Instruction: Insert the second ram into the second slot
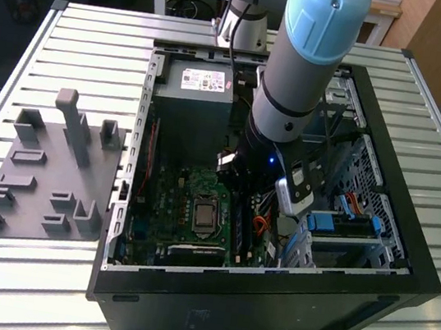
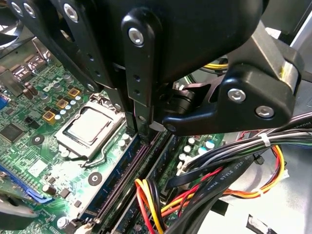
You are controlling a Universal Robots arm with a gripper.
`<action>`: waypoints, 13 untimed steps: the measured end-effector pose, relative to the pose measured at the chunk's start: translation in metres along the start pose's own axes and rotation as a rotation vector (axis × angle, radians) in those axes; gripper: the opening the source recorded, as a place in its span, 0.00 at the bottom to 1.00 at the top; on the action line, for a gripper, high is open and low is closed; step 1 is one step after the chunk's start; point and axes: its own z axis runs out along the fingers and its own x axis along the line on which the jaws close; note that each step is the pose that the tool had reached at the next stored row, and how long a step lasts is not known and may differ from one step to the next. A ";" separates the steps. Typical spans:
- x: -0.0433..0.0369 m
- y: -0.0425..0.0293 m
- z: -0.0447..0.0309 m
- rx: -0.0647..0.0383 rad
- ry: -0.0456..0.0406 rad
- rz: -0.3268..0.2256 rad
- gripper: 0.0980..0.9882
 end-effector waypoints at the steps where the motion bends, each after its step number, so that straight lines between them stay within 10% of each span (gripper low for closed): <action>1: 0.0000 0.0000 0.0002 0.000 0.0006 0.000 0.04; 13: 0.0000 0.0000 0.0005 0.008 0.0056 0.001 0.04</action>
